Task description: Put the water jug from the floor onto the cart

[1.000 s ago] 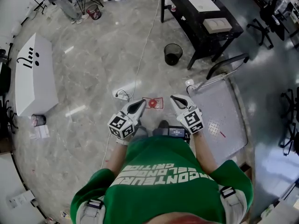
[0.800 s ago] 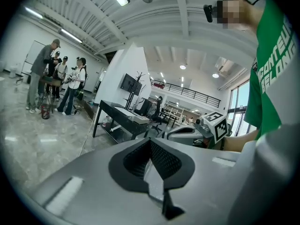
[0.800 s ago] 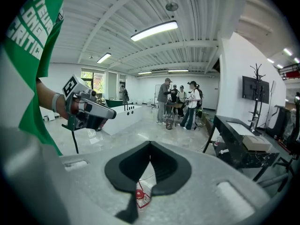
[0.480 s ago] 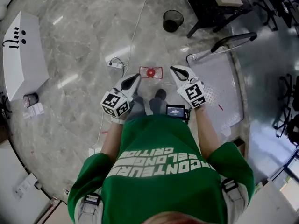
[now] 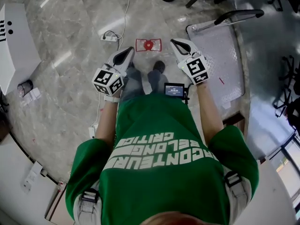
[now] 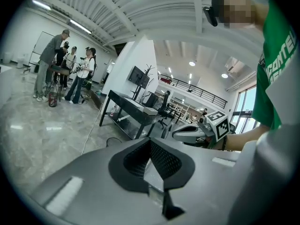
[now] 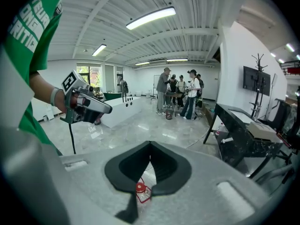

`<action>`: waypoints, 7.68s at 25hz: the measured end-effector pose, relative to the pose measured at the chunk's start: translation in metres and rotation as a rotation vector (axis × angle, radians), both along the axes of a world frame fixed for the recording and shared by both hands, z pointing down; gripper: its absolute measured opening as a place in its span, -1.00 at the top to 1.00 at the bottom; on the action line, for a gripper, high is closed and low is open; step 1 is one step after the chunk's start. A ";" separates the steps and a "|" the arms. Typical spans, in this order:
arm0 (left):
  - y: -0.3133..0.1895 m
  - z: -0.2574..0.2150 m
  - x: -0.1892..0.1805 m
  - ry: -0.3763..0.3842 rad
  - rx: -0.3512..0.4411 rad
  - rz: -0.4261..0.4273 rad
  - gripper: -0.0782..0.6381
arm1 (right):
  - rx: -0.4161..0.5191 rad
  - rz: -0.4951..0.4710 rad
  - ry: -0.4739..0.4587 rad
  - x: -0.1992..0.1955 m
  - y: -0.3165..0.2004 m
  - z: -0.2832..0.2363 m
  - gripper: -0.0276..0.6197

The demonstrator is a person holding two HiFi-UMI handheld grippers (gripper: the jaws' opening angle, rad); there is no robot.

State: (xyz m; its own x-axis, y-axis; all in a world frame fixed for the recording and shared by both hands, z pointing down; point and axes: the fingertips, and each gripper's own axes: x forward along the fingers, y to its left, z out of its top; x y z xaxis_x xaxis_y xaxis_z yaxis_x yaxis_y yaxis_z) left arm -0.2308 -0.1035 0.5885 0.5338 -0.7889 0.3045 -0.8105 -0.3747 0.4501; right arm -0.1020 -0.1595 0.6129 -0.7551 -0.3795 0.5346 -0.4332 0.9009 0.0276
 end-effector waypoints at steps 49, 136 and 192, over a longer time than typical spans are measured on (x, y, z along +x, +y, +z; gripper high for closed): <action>-0.004 0.495 -0.016 -0.174 -0.633 0.017 0.20 | -0.469 0.315 0.314 0.010 0.010 0.482 0.45; -0.049 -0.043 0.012 0.106 -0.069 0.221 0.56 | 0.030 0.430 -0.036 0.003 -0.017 -0.052 0.75; 0.072 -0.041 0.513 0.099 -0.113 1.127 0.55 | 0.043 1.295 -0.065 0.469 0.202 -0.057 0.73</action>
State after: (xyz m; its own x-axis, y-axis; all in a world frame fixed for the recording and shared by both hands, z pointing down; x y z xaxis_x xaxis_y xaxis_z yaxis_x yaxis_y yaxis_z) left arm 0.2819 -0.0310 0.5480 0.9477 0.1847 0.2604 0.0031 -0.8209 0.5711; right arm 0.3666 0.0429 0.5562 0.1478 -0.8645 0.4803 -0.9849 -0.1728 -0.0080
